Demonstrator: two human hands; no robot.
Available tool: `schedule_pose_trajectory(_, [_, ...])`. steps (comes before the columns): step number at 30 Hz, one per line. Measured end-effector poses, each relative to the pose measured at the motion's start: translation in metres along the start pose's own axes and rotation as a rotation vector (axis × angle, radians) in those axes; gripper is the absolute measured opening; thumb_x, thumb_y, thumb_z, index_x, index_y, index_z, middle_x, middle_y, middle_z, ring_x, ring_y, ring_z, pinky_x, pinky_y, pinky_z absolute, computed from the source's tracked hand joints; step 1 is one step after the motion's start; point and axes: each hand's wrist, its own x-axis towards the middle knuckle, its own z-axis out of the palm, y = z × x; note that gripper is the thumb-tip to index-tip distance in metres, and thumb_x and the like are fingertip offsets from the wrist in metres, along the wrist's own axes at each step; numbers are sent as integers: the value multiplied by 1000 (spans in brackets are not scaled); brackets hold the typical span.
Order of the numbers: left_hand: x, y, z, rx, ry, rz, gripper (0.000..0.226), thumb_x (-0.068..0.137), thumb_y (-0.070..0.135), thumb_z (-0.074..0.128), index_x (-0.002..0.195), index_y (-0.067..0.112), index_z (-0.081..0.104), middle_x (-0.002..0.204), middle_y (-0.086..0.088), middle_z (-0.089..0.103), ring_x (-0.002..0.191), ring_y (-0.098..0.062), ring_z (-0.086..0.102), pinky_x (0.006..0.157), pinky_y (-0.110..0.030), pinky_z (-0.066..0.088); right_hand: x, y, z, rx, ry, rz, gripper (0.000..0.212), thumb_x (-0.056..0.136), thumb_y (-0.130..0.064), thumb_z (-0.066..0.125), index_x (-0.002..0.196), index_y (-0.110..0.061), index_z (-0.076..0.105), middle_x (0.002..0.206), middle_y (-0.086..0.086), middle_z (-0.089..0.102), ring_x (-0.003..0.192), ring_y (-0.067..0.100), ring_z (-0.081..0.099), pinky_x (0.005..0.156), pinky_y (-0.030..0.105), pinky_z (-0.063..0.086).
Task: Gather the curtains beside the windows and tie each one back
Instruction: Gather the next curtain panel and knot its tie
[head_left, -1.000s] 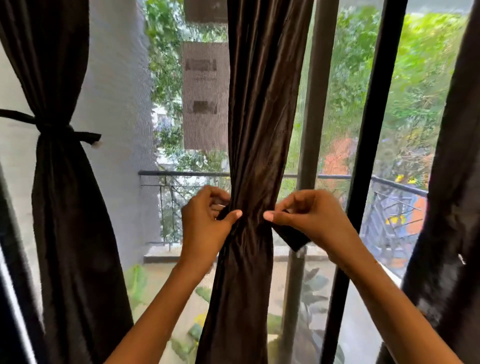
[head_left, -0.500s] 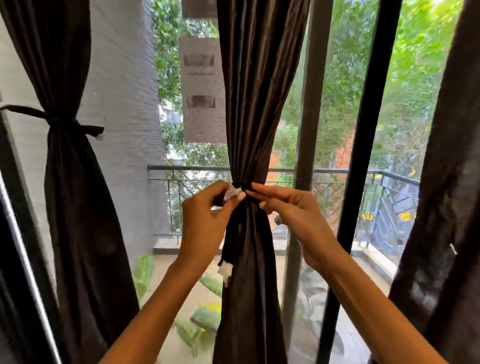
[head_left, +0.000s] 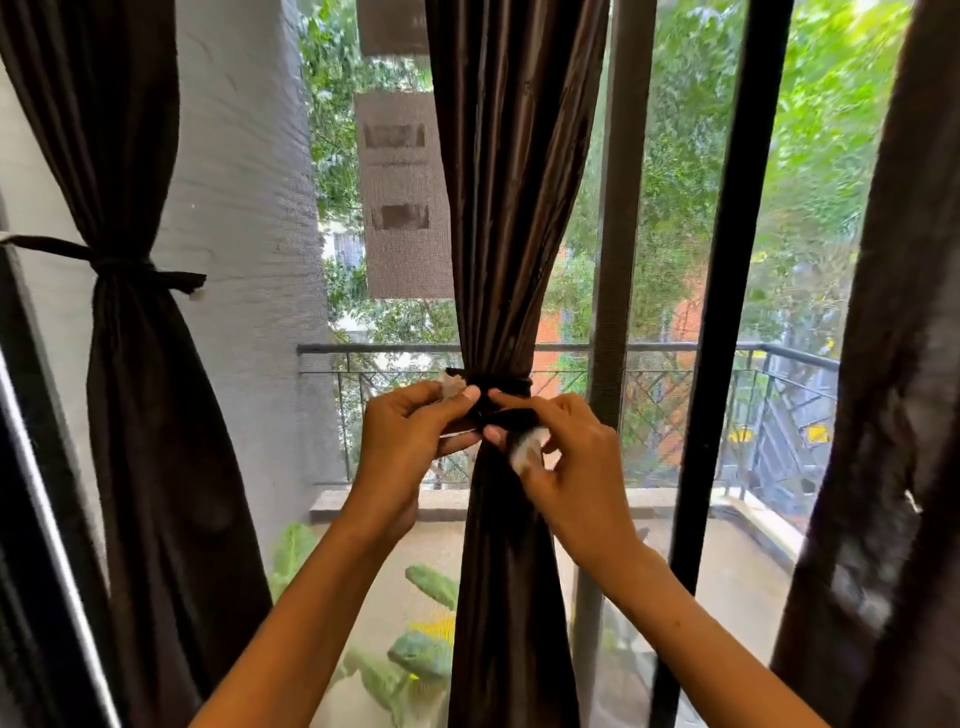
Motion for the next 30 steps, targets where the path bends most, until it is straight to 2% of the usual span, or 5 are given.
schedule_pose_trajectory(4, [0,-5,0,117,92,143,6,82,4,69,84,9,71,78,-6,71,77,-24,70,60,-26,58,14,7,-9,61,140,-55,19,81,-26,69,97,-18,73,103,-6,64,98,9,54,82,16,42])
schedule_pose_trajectory(7, [1,-14,-1,515,173,591,11,81,8,72,79,17,69,81,-1,65,75,-14,64,62,-30,56,26,12,-10,63,162,-86,25,81,-35,70,95,-15,71,116,-8,63,113,9,52,96,21,39])
schedule_pose_trajectory(12, [-5,-21,2,792,139,1039,14,80,6,69,93,2,73,90,-8,63,85,-10,57,75,-19,49,34,19,-2,-8,172,-54,37,84,-39,59,96,-5,69,96,1,63,97,14,53,100,31,34])
schedule_pose_trajectory(19, [7,-21,4,857,132,966,12,78,4,76,88,4,70,87,-4,61,77,-16,60,67,-32,51,38,14,3,247,263,86,32,74,-15,81,79,-11,49,71,-3,57,67,5,58,64,17,44])
schedule_pose_trajectory(30, [12,-23,-5,607,136,867,12,82,15,68,93,10,68,88,7,64,84,2,59,73,-7,47,30,28,9,-263,114,-371,47,83,-18,65,129,-10,57,96,3,61,104,21,51,109,54,24])
